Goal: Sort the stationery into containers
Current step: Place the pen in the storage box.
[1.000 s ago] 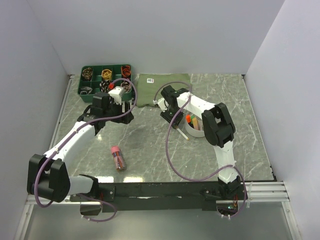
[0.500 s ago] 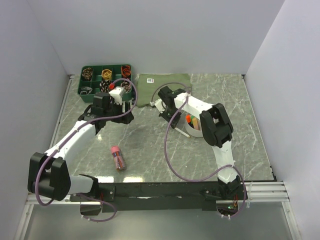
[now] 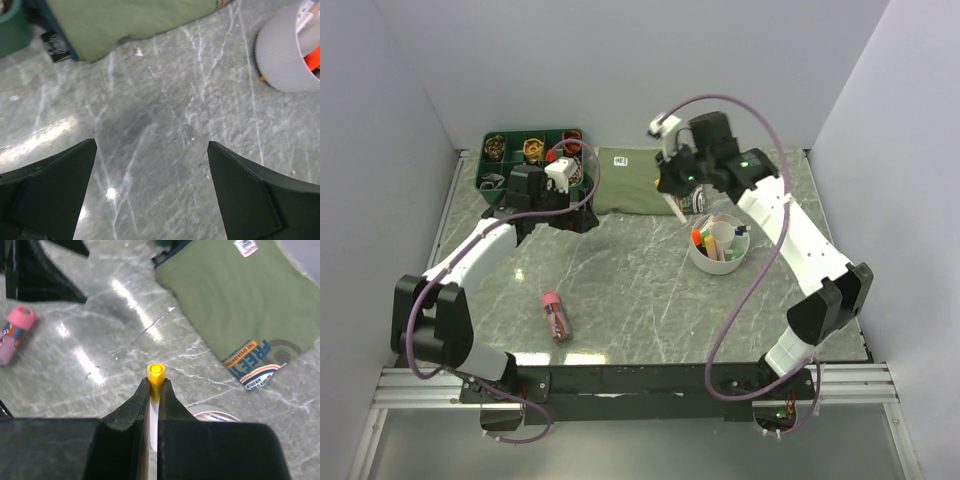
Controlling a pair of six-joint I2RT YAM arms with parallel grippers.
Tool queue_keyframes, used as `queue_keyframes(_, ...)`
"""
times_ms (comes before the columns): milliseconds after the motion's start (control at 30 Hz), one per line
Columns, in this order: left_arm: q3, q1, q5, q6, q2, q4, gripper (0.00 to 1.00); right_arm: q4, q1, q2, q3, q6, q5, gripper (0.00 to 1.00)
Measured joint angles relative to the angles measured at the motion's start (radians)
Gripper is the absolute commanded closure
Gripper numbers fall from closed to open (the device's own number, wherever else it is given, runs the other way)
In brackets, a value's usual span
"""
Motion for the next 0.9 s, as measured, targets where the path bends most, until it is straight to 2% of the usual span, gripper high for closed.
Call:
queue_keyframes(167, 0.023, 0.0, 0.048, -0.01, 0.074, 0.003, 0.01, 0.056, -0.139, 0.014, -0.02, 0.054, -0.104, 1.0)
queue_keyframes(333, 0.043, 0.0, 0.048, -0.001, 0.126, -0.026, 0.01, 0.313, -0.237, -0.049, -0.314, 0.103, -0.143, 1.0)
queue_keyframes(467, 0.084, 0.0, 0.045, 0.027, 0.145, -0.068, 0.01, 0.551, -0.245, -0.163, -0.577, 0.138, -0.109, 1.0)
queue_keyframes(567, 0.117, 0.0, 0.045, 0.044, 0.156, -0.093, 0.01, 0.7, -0.245, -0.225, -0.695, 0.153, -0.077, 1.0)
queue_keyframes(900, 0.174, 0.0, 0.042, 0.061, 0.204, -0.127, 0.01, 0.948, -0.257, -0.222, -0.754, 0.186, -0.02, 1.0)
